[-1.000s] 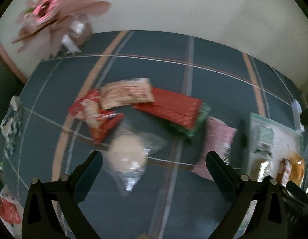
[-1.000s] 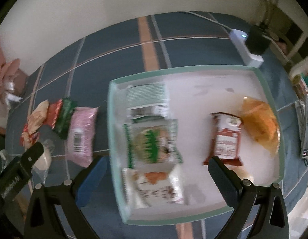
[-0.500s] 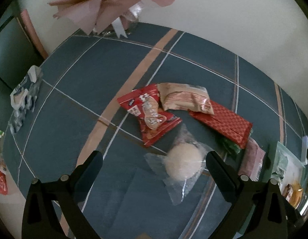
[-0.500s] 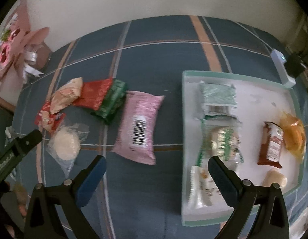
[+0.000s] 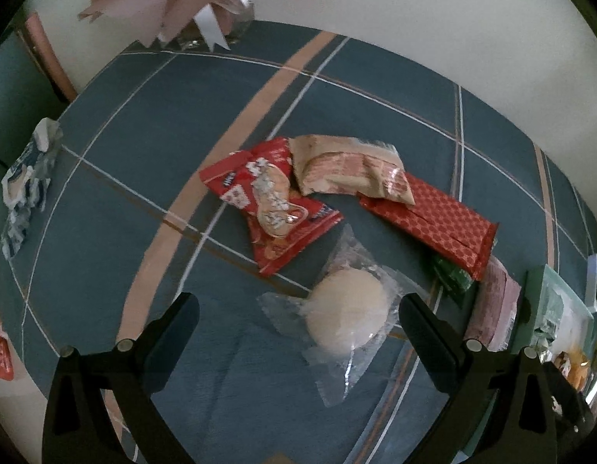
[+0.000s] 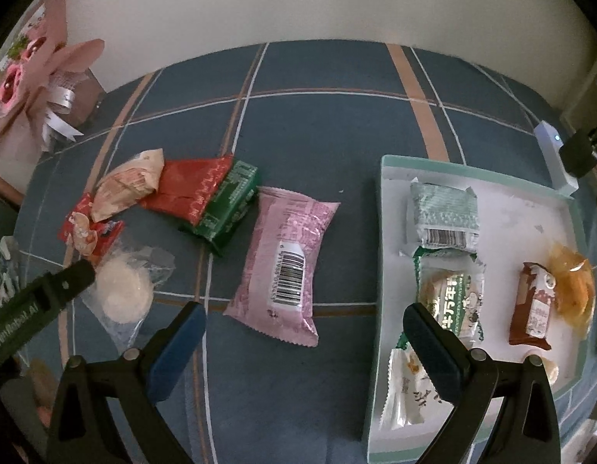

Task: Organize snacks
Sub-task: 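Move both tools back toward the snacks on the tablecloth, then grasp the pink barcode pack with right tool while left tool grasps bagged round bun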

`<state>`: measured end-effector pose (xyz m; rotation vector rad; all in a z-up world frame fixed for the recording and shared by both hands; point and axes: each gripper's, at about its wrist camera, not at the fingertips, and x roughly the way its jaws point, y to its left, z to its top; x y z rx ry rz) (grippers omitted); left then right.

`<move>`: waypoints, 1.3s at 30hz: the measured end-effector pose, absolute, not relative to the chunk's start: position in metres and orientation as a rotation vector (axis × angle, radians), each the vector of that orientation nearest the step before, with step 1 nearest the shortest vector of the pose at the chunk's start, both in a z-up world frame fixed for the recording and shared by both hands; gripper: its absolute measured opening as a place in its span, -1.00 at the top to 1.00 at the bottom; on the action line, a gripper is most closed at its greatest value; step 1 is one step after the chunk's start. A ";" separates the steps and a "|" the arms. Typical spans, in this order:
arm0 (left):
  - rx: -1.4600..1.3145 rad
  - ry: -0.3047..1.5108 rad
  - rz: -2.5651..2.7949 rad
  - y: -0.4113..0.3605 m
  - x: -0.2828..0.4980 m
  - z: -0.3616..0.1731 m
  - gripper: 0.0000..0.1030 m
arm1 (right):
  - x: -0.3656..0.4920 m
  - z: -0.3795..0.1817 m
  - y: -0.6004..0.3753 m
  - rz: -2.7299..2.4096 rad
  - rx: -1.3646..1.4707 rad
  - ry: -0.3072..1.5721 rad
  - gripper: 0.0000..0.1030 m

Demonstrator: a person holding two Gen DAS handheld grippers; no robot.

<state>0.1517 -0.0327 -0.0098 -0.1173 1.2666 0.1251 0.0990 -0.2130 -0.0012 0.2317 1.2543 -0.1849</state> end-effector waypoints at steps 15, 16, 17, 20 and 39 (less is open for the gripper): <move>-0.158 1.330 0.095 -0.040 0.167 -0.039 -0.99 | 0.117 -0.003 -0.211 -0.220 0.195 1.206 -1.00; -0.167 1.331 0.097 -0.039 0.167 -0.040 -0.99 | 0.118 -0.004 -0.210 -0.218 0.190 1.202 -1.00; -0.180 1.331 0.099 -0.038 0.167 -0.040 -0.99 | 0.119 -0.004 -0.209 -0.216 0.185 1.198 -1.00; -0.194 1.327 0.099 -0.037 0.167 -0.039 -0.98 | 0.124 -0.007 -0.204 -0.218 0.164 1.199 -0.91; -0.299 1.378 0.028 -0.047 0.166 -0.071 -0.78 | 0.138 -0.055 -0.188 -0.191 0.150 1.277 -0.13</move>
